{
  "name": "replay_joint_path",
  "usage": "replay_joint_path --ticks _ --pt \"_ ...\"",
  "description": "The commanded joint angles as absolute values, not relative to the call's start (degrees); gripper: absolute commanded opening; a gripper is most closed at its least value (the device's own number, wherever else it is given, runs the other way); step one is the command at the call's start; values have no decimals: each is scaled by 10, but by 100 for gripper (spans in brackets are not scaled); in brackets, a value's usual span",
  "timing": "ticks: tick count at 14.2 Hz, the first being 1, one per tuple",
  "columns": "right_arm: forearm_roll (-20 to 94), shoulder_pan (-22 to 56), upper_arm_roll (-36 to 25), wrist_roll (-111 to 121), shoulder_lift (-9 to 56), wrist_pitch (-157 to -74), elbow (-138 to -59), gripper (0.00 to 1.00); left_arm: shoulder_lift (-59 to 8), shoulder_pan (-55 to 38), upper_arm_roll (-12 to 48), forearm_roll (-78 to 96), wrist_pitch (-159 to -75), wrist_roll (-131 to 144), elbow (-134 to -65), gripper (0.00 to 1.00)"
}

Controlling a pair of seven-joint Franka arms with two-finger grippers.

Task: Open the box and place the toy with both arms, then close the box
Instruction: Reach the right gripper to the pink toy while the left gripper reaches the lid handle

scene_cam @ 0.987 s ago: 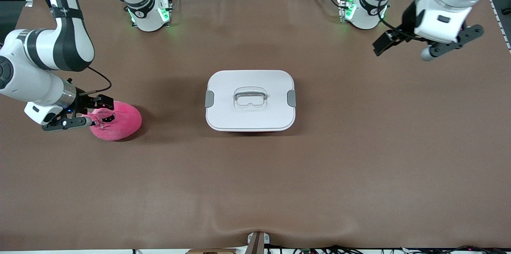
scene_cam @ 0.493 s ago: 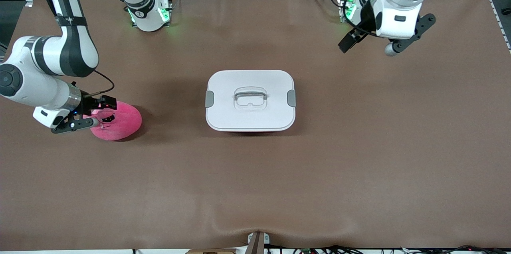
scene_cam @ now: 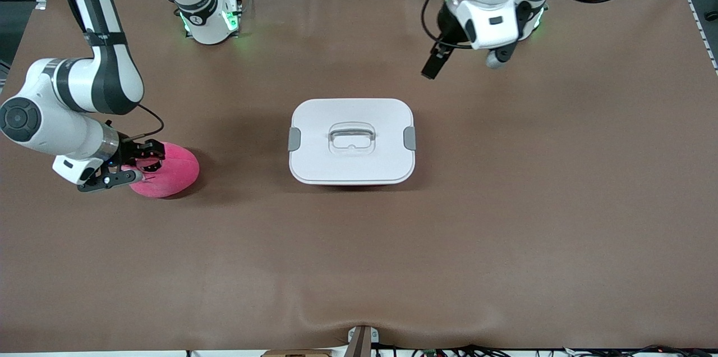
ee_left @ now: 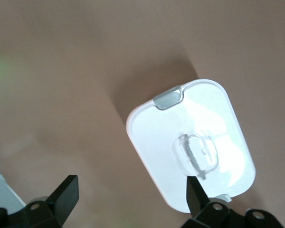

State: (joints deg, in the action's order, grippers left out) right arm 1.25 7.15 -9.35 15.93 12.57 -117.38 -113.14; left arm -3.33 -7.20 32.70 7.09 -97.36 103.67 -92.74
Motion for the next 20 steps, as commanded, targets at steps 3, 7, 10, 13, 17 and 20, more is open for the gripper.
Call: replay_joint_path --ticks 3,7,10,13,17,20 --pt "9 69 -96 183 127 -1173 -1132 57 -115 -134 330 -16 -1040 1161 -911 100" --pt "8 69 -96 193 127 -1171 -1125 0 -206 -204 327 -110 -1056 1289 -863 100" --pt "8 68 -96 193 127 -1158 -1110 0 -254 -232 325 -155 -1086 1381 -838 99" --pt "9 62 -98 193 123 -1137 -1094 0 -275 -245 325 -192 -1120 1414 -838 81" --pt "10 64 -97 196 122 -1091 -1045 0 -300 -255 324 -227 -1157 1472 -838 55" --pt "10 69 -94 201 120 -1047 -1008 0 -314 -256 323 -242 -1169 1498 -837 50"
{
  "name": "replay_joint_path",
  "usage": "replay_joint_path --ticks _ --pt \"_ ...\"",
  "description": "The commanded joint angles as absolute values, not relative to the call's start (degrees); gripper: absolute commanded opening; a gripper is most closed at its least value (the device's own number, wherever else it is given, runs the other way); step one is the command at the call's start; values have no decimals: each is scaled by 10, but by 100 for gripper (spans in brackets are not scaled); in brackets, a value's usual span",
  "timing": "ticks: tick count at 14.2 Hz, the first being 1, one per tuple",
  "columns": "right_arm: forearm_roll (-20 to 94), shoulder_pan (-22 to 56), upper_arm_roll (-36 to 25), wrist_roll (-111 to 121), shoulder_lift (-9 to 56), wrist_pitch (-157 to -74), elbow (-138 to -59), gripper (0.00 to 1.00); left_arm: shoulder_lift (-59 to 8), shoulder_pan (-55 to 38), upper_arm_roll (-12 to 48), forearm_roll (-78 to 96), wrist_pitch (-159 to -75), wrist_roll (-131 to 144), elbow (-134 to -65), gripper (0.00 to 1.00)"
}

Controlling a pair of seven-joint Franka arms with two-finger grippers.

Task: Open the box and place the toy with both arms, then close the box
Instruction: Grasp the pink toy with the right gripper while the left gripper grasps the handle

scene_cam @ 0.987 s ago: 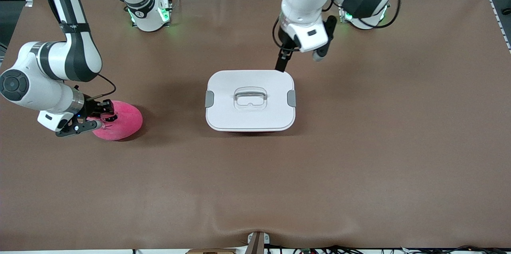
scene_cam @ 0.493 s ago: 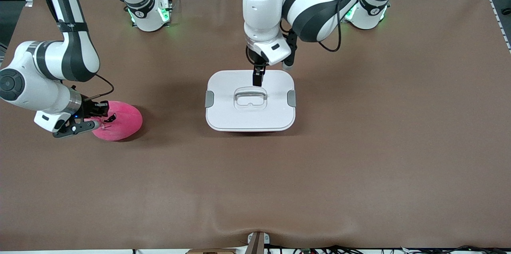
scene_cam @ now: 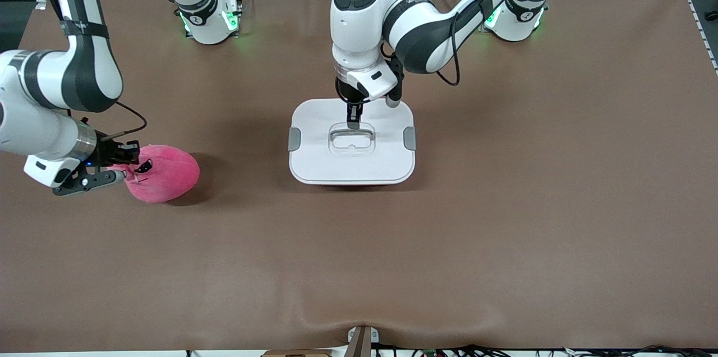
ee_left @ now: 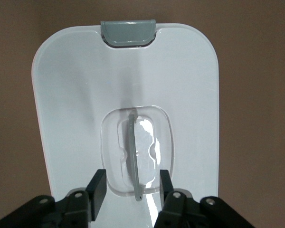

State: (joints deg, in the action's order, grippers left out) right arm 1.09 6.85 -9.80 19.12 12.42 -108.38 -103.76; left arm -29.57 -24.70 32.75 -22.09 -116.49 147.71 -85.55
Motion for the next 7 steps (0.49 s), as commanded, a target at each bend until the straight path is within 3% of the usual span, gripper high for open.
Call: replay_joint_path --ticks 1,7 --pt "10 69 -94 202 120 -1032 -989 0 -318 -257 323 -244 -1179 1505 -836 50" --pt "18 73 -93 231 103 -1011 -947 0 -352 -265 323 -272 -1214 1566 -836 50"
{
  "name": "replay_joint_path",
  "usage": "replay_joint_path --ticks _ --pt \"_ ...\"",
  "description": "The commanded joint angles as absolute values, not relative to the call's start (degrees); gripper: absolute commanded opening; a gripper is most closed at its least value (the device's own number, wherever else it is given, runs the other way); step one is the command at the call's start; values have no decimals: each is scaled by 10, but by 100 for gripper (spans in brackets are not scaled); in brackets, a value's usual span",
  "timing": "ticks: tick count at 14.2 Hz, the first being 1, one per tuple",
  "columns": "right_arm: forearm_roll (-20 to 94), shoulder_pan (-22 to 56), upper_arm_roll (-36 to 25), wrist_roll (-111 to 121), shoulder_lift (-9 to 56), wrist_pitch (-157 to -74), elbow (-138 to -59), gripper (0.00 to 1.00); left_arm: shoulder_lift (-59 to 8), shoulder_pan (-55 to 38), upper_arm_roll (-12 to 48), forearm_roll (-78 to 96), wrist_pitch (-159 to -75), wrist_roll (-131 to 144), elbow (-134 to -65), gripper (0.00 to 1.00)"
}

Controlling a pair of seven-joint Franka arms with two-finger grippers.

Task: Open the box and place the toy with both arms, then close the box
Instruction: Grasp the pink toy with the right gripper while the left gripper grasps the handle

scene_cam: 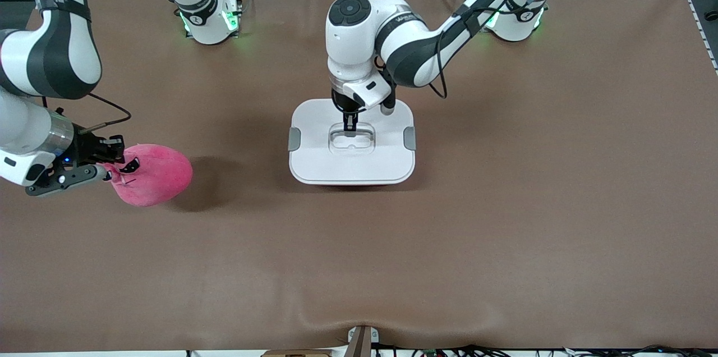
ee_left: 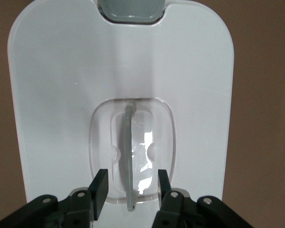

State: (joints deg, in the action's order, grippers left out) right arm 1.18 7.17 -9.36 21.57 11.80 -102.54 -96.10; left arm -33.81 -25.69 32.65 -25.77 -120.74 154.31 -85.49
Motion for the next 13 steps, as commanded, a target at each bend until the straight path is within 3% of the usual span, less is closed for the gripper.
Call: replay_joint_path --ticks 1,10,13 --pt "18 73 -93 235 103 -1003 -935 0 -354 -265 323 -273 -1214 1567 -836 50" --pt "18 76 -93 272 104 -984 -914 0 -362 -271 323 -286 -1214 1589 -838 49" --pt "18 76 -93 278 104 -980 -908 0 -372 -277 323 -289 -1214 1589 -837 44"
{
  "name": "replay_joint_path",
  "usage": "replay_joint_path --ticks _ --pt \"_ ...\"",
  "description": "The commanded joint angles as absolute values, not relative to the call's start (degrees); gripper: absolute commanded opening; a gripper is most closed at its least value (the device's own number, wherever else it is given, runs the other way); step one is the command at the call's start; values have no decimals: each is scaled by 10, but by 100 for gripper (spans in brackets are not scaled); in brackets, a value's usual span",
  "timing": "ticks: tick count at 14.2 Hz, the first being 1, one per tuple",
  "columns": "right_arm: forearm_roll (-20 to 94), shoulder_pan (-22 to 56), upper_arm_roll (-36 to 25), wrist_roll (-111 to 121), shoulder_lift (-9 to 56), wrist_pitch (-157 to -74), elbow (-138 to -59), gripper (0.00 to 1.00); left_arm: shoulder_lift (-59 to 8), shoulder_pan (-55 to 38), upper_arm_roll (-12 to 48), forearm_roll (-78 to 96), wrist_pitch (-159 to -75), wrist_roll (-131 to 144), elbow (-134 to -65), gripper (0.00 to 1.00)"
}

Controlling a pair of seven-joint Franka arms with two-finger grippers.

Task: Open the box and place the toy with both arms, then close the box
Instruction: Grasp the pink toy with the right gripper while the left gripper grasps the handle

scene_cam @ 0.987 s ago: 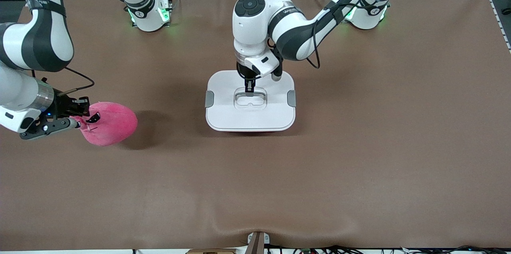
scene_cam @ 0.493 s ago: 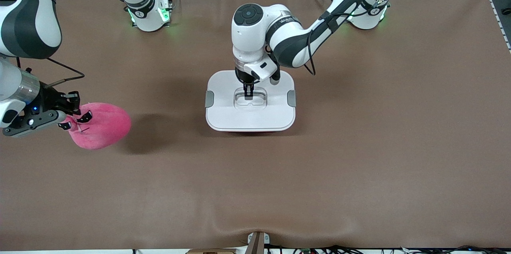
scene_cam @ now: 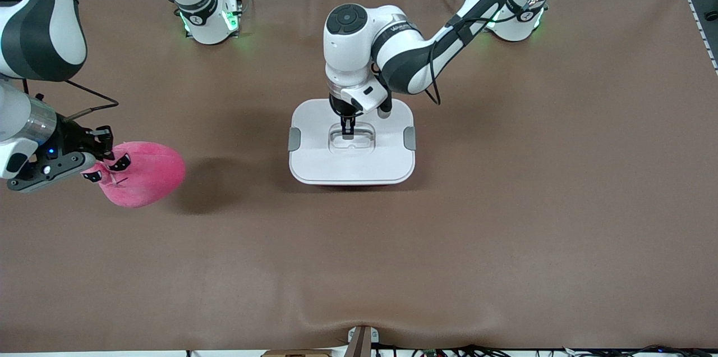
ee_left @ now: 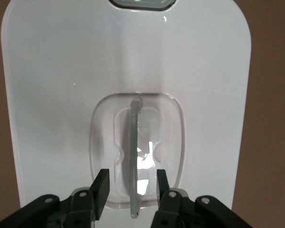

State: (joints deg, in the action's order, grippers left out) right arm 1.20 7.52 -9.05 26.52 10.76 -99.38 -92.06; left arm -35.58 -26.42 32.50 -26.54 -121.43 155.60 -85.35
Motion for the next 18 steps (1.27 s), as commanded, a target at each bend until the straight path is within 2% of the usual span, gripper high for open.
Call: replay_joint_path --ticks 1,5,8,10,18 --pt "20 76 -93 286 104 -980 -905 0 -372 -277 323 -290 -1214 1589 -837 43" --pt "19 80 -93 314 105 -966 -889 0 -374 -276 323 -291 -1214 1590 -837 36" --pt "16 79 -93 368 108 -967 -889 0 -374 -276 320 -290 -1214 1590 -837 10" --pt "16 82 -94 368 108 -966 -889 0 -374 -276 319 -290 -1214 1589 -837 0" --pt "20 98 -93 484 110 -965 -887 0 -343 -271 320 -294 -1209 1579 -836 0"
